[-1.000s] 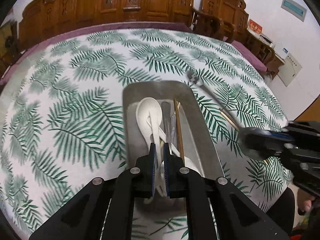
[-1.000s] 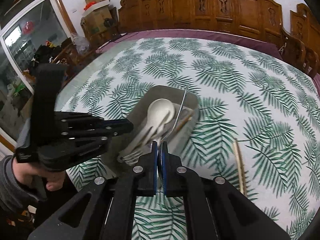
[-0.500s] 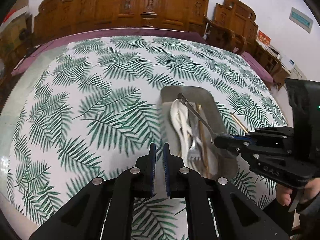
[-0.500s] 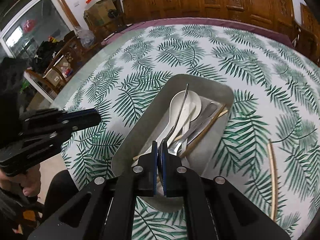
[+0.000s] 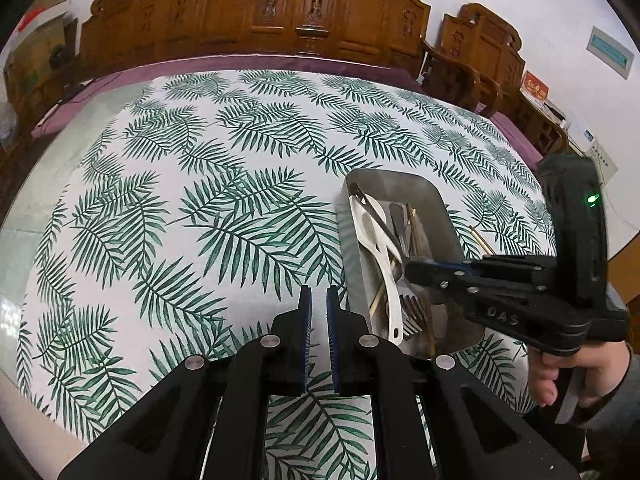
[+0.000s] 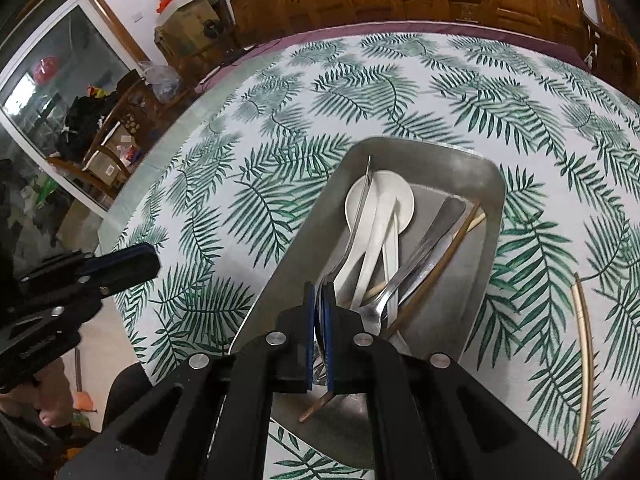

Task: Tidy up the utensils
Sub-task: 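Withdraw both open tools from the tray toward the remaining chopstick, then grasp the wooden chopstick on the cloth with the right tool and lift it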

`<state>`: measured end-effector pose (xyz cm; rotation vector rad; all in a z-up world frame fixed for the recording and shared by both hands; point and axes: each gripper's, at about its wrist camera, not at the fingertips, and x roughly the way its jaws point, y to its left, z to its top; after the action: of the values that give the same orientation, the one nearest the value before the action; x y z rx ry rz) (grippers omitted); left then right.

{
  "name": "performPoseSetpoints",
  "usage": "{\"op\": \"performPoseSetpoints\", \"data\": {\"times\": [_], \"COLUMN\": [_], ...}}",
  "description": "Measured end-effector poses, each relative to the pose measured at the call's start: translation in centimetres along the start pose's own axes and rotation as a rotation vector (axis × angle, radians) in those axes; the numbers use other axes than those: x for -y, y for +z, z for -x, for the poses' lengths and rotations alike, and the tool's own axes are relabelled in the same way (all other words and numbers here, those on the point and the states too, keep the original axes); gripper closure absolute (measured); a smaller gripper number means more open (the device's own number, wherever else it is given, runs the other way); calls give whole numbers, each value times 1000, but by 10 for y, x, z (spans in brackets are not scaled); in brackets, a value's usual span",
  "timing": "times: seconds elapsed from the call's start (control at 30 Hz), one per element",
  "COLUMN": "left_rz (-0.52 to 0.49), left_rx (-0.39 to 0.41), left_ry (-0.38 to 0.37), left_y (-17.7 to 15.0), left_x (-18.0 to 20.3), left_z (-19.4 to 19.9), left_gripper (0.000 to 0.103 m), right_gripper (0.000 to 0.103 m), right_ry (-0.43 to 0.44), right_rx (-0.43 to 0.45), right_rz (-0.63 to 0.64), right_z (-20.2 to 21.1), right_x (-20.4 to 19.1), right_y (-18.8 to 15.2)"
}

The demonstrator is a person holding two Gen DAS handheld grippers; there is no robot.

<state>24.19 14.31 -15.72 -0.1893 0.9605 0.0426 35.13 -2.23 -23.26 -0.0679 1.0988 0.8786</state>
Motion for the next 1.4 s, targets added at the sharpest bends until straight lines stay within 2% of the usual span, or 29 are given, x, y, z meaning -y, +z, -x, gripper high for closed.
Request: {"op": "performPoseSetpoints", "data": {"times": [0.2, 0.4, 0.5, 0.57, 0.77, 0.83, 0.87, 0.93, 1.03, 1.1, 1.4], "left_rz": [-3, -14, -19, -28, -48, -57, -62, -70, -76, -83, -110], "left_rx": [0, 8, 19, 24, 30, 34, 36, 38, 41, 41, 19], "left_ry": [-6, -23, -37, -43, -66, -66, -68, -73, -77, -77, -91], "left_y": [-2, 1, 4, 6, 6, 6, 5, 5, 4, 4, -1], "left_x": [6, 21, 33, 41, 70, 80, 84, 92, 102, 109, 133], "left_z": [2, 4, 5, 4, 0, -1, -1, -3, -6, -8, -18], "left_gripper": [97, 96, 85, 84, 67, 53, 51, 39, 31, 30, 30], "right_gripper": [94, 94, 94, 94, 94, 94, 94, 94, 93, 87, 87], "right_ry": [-17, -22, -38, -58, -170, -203, -212, -225, -252, -258, -273], "right_rx": [-9, 48, 94, 119, 138, 136, 134, 127, 110, 91, 22], "right_rz": [4, 26, 57, 77, 116, 109, 99, 79, 66, 59, 72], "right_z": [-5, 24, 54, 76, 114, 121, 124, 127, 125, 121, 95], "right_x": [2, 10, 19, 31, 75, 94, 103, 119, 138, 149, 161], "right_y": [-9, -10, -15, -21, -46, -55, -59, -68, -81, -89, -102]}}
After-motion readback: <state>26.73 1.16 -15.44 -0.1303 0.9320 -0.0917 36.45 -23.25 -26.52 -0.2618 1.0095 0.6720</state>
